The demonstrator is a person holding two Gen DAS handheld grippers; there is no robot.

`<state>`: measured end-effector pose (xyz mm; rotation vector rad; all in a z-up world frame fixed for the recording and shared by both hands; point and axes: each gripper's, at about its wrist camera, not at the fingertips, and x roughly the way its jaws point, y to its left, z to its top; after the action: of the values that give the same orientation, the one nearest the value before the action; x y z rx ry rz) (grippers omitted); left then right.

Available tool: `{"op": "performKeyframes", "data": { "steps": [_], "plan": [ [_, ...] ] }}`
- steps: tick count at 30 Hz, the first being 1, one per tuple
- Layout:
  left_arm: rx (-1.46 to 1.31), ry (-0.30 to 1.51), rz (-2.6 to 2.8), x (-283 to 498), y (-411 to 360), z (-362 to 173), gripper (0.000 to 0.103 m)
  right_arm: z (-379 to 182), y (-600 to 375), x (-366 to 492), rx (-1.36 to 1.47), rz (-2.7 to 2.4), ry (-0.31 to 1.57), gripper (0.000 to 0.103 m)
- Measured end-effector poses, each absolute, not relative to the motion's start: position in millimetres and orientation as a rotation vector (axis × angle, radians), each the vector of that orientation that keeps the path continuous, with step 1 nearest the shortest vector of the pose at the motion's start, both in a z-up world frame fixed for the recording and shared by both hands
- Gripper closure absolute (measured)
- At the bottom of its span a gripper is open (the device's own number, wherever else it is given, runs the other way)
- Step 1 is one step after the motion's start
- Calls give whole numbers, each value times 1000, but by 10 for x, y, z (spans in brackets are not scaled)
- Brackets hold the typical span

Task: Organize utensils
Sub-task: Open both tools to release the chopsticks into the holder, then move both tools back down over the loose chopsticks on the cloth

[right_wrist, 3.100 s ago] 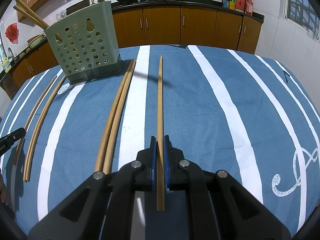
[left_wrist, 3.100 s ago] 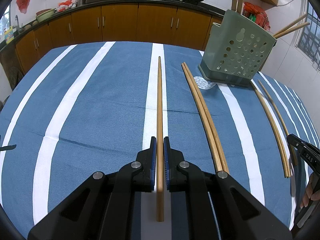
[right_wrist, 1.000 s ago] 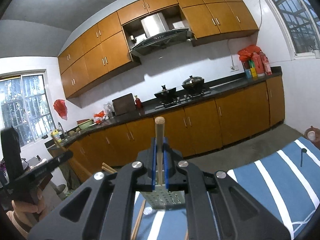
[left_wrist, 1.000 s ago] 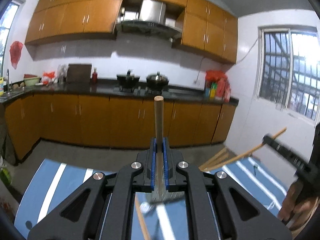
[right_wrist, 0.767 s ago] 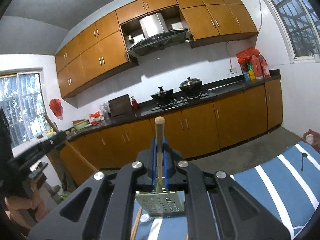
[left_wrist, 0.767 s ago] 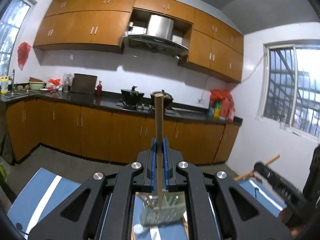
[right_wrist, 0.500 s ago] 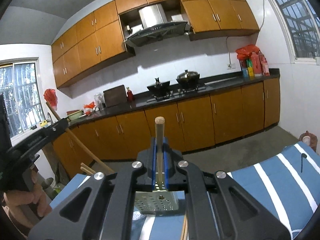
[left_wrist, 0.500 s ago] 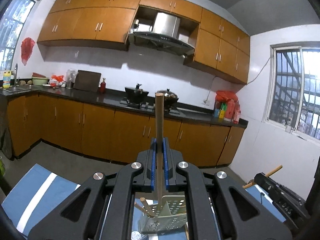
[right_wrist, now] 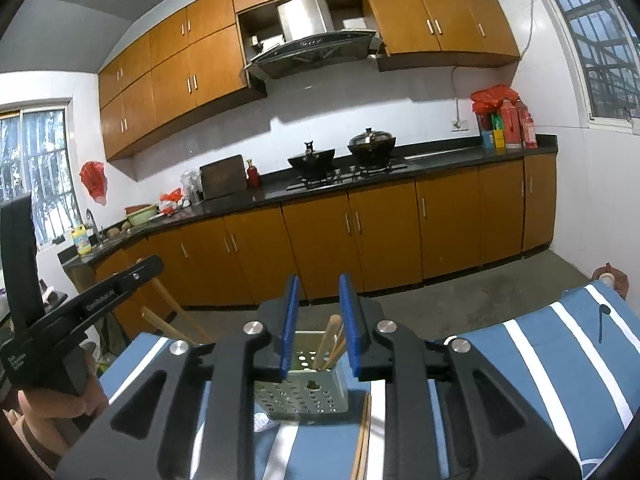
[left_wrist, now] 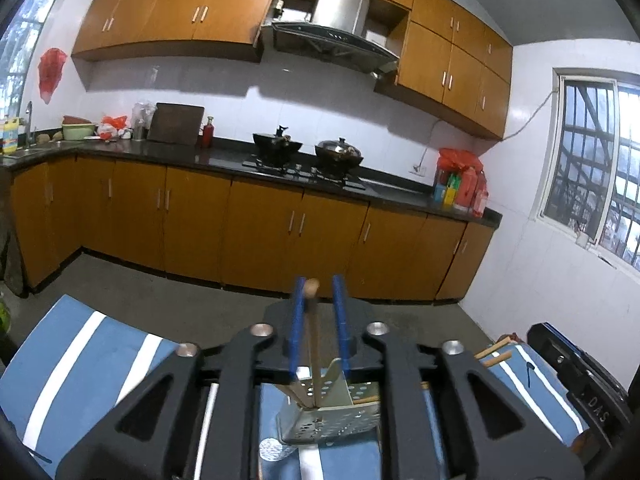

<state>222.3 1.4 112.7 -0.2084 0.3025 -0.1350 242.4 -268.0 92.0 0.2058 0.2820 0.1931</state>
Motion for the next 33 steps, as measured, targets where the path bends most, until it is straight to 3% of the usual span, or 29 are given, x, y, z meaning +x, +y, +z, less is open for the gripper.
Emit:
{"op": "performKeyframes", "data": {
  "steps": [6,10,16,18,22,31,33],
  "plan": [
    [-202,299,-107,1999,198,1200,79,888,-2896,2127,246,165,268,78],
    [-175,329,-92,1748,348,1059,79,539,-3029,1982,253,119,346,77],
    [-73,529,-71,1598,455,294,79,-458,-2931,2136,188,119,665,79],
    [-66,604,-71,1595,474,46,79,-739,-2833,2167,181,148,755,85],
    [-70,731,-78,1556,452,-399,79,-1123,-2671,2122,200,176,850,87],
    [-121,840,-122,1546,350,-686,79,-1298,-2511,2121,160,174,897,88],
    [-122,851,-138,1549,306,-728,79,-1296,-2495,2108,123,155,889,95]
  ]
}}
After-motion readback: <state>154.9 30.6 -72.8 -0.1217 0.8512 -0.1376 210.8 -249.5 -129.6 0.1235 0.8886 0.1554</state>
